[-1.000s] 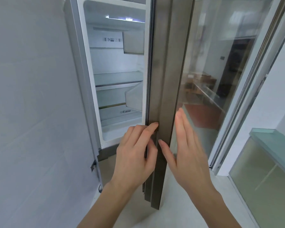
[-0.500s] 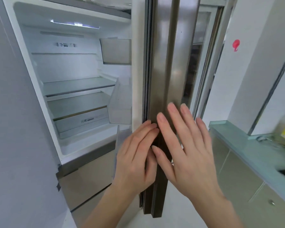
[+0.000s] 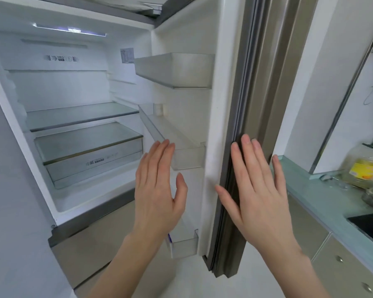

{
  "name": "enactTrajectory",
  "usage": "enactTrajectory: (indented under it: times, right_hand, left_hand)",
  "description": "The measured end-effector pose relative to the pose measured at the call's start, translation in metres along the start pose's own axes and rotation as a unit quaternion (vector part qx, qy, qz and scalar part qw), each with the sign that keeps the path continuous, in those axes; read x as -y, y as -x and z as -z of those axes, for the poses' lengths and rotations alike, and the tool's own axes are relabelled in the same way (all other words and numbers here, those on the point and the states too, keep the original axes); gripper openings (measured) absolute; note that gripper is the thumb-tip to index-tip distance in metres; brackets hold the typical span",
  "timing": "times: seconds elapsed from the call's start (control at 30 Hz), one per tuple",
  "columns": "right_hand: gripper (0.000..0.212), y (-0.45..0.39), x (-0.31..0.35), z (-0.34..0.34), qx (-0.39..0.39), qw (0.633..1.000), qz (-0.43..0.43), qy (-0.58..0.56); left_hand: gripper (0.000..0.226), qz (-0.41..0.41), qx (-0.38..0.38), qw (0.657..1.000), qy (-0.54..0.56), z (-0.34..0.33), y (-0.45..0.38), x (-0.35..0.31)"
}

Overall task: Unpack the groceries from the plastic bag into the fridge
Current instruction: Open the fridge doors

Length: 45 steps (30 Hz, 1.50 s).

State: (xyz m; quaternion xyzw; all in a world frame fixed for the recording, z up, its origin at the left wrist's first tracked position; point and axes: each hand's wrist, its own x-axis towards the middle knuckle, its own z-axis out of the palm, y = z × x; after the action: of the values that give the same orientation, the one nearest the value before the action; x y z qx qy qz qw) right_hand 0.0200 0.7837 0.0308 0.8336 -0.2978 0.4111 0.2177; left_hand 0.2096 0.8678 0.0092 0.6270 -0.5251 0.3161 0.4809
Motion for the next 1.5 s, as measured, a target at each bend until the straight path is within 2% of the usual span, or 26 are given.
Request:
enactTrajectory:
  times: [0.27,0.47,0.57,0.83,0.97,1.27,1.5]
  right_hand:
    - [0.07,0.0,-0.05,-0.009,0.006,0.998,-0.053,-0.026]
    - [0.068,-0.011,-0.078,-0.027,0.005,0.999,0.023,-0.025]
    - [0.064,-0.017,-0.096,-0.042,0.002,0.999,0.034,-0.042]
    - [0.068,-0.03,-0.159,-0.082,0.031,0.998,-0.02,-0.045]
    - [0.07,-0.04,-0.186,-0.099,0.038,0.997,-0.054,-0.028]
    - [0.074,-0.074,-0.236,-0.151,0.066,0.99,-0.121,0.003]
    - [0.079,-0.093,-0.258,-0.182,0.086,0.985,-0.147,-0.005]
  left_hand:
    - [0.068,-0.043,0.033,0.998,0.033,-0.057,-0.011,-0.028]
    - [0.065,-0.103,0.053,0.993,0.029,-0.106,-0.025,-0.049]
    - [0.063,-0.12,0.079,0.99,0.009,-0.127,-0.033,-0.057]
    - [0.066,-0.071,0.1,0.99,-0.076,-0.185,-0.07,-0.048]
    - [0.067,-0.074,0.125,0.984,-0.104,-0.217,-0.083,-0.048]
    - [0.053,-0.115,0.125,0.982,-0.086,-0.272,-0.129,-0.044]
    - [0.051,-0.146,0.133,0.979,-0.052,-0.305,-0.153,-0.034]
